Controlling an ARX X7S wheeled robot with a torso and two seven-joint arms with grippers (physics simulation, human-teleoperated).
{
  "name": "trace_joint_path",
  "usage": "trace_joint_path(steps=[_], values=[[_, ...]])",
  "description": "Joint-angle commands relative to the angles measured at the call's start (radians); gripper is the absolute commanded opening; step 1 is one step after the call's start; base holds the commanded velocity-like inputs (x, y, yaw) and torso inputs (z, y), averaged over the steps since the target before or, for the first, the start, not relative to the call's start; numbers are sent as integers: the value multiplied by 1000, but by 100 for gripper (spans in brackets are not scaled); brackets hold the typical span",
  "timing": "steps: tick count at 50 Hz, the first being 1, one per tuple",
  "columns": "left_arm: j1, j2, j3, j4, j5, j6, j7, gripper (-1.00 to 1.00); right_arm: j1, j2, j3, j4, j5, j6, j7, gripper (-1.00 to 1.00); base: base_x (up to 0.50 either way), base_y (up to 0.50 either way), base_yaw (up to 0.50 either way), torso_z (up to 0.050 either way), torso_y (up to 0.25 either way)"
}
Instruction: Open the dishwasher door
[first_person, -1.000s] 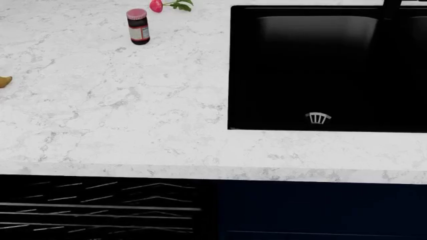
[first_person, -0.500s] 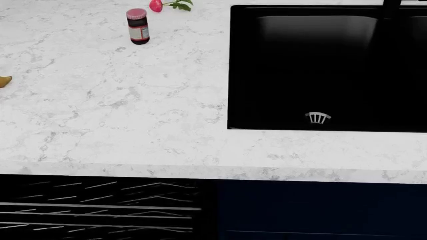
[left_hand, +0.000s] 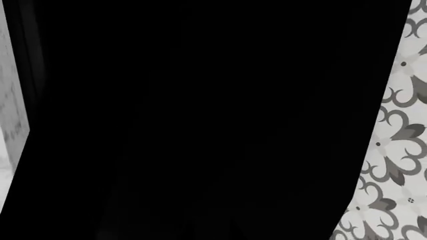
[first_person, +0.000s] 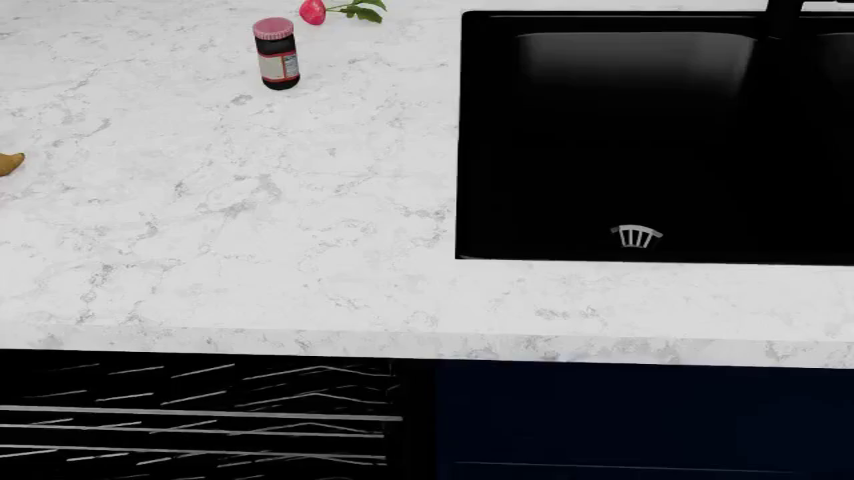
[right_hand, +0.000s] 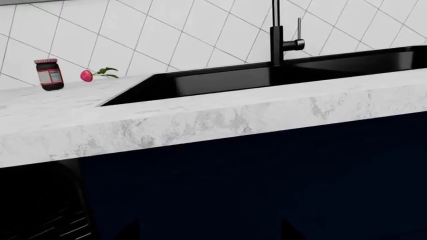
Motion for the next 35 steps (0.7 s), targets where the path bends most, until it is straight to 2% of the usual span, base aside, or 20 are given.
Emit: trace_joint_path(steps=[1,15,25,35], values=[[48,14,55,-26,-130,35,6,-100,3,-1,-5,6,0,-4,0,100,11,-3,-5,0,0],[120,5,21,15,-190,23,-7,-100,1,2,-11,0,-1,-3,5,100,1,-1,-2,-1,0],[123,0,6,21,-229,25,10,-100,6,4,-16,-1,-1,-1,6,100,1,0,-1,-1,0],[137,34,30,-97,-293,110,-34,-100,6,6,-20,-7,-2,1,11,100,2,-1,-2,-2,0]])
